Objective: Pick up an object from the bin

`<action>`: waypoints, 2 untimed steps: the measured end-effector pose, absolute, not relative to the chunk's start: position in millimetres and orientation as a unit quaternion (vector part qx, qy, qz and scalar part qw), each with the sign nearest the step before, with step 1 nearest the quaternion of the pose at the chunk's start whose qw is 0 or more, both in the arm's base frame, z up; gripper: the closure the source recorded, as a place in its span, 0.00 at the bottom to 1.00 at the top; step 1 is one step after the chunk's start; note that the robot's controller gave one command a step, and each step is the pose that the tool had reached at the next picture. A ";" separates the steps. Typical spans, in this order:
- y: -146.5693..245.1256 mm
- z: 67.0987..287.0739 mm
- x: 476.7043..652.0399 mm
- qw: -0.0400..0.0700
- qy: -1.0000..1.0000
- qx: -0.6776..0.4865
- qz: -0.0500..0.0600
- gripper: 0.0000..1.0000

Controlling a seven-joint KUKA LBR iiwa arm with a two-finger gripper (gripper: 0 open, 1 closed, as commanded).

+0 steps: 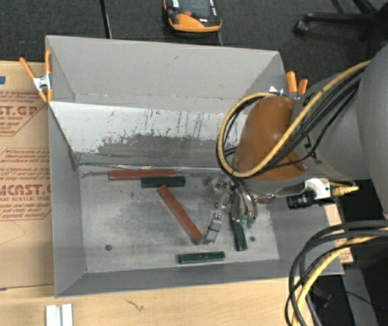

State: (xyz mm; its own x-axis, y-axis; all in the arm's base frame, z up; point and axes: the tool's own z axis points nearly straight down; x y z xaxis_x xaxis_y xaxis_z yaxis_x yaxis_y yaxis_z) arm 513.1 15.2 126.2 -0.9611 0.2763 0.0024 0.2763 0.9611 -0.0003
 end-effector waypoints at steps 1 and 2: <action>28.8 118.2 507.7 -0.001 -0.993 -0.120 0.000 0.00; 42.4 67.1 499.8 0.002 -0.986 -0.165 0.000 0.00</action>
Offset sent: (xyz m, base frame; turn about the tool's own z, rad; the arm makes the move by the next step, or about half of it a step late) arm -0.0120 0.0264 -0.0562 0.0524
